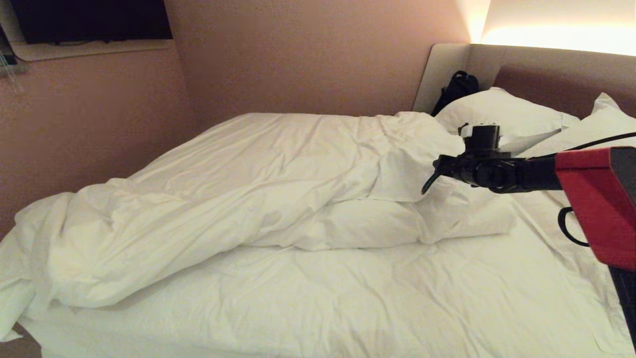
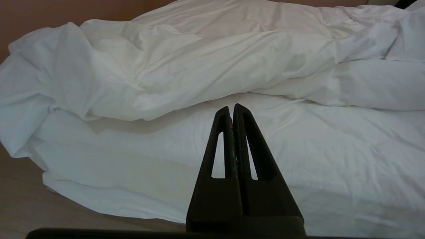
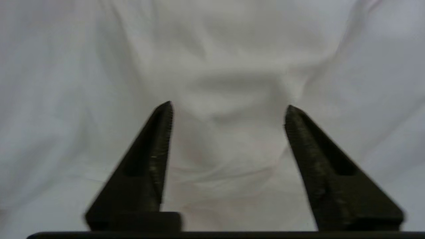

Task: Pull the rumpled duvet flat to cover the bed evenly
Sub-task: Hold the folded corner of the quilt

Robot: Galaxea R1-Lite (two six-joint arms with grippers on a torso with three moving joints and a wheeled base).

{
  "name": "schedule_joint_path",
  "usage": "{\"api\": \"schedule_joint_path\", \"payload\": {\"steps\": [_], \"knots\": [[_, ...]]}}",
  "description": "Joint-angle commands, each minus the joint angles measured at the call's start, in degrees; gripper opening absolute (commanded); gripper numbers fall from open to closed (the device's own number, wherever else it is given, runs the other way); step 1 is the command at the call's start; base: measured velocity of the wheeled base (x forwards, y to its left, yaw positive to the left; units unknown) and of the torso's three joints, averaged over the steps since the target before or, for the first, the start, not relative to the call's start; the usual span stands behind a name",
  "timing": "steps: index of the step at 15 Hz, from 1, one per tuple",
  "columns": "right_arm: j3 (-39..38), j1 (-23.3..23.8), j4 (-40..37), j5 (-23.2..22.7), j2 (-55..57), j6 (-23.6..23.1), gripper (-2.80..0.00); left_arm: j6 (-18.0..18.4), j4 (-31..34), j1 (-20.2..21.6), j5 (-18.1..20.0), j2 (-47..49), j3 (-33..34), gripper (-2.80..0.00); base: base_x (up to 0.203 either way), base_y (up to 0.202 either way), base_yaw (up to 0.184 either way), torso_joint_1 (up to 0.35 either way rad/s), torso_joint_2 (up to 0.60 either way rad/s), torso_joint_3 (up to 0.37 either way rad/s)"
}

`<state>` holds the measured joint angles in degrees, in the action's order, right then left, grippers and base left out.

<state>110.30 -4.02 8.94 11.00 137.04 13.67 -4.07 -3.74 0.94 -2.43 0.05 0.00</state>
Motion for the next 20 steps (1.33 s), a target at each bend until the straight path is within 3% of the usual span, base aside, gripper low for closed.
{"api": "schedule_joint_path", "payload": {"steps": [1, 5, 10, 20], "knots": [[0.7, 0.05, 0.03, -0.01, 3.83, -0.49, 0.0, -0.06, -0.04, 0.03, -0.04, 0.04, 0.0, -2.8, 0.0, 0.0, 0.0, 0.0, 0.0, 0.0], [0.61, -0.01, 1.55, 0.27, 4.72, -1.01, 0.0, -0.06, -0.1, 0.03, -0.04, 0.04, 0.0, -2.8, 0.0, 0.0, 0.0, 0.0, 0.0, 0.0], [0.61, -0.02, 2.26, 3.94, 5.67, -2.16, 0.0, -0.06, -0.1, 0.03, -0.04, 0.04, 0.0, -2.8, 0.0, 0.0, 0.0, 0.0, 0.0, 0.0], [0.7, -0.2, 13.23, 1.27, 11.54, -1.02, 0.0, -0.06, -0.1, 0.03, -0.04, 0.04, 0.0, -2.8, 0.0, 0.0, 0.0, 0.0, 0.0, 0.0]]}}
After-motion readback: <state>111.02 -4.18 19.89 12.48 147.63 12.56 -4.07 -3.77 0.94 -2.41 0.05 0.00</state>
